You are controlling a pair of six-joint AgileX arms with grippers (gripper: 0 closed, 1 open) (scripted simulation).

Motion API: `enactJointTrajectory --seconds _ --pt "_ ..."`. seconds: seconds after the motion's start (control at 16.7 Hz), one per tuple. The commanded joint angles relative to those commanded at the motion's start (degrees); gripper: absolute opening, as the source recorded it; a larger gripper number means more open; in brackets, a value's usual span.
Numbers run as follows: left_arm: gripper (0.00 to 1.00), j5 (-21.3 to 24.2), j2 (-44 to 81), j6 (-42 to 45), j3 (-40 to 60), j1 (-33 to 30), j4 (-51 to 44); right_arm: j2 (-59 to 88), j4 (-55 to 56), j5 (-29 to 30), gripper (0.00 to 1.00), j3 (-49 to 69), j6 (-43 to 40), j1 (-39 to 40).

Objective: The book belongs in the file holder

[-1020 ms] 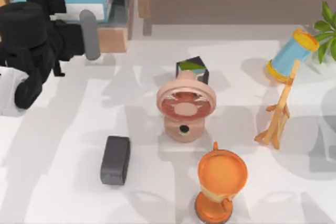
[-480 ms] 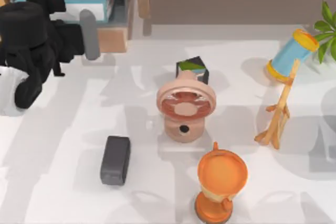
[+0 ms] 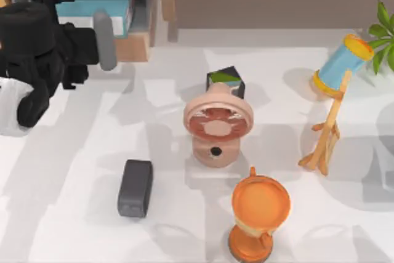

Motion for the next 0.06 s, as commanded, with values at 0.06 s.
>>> enactJointTrajectory --seconds 0.06 --pt "1.00 0.00 0.00 0.00 0.00 0.00 0.00 0.00 0.00 0.00 1.00 0.00 0.00 0.00"
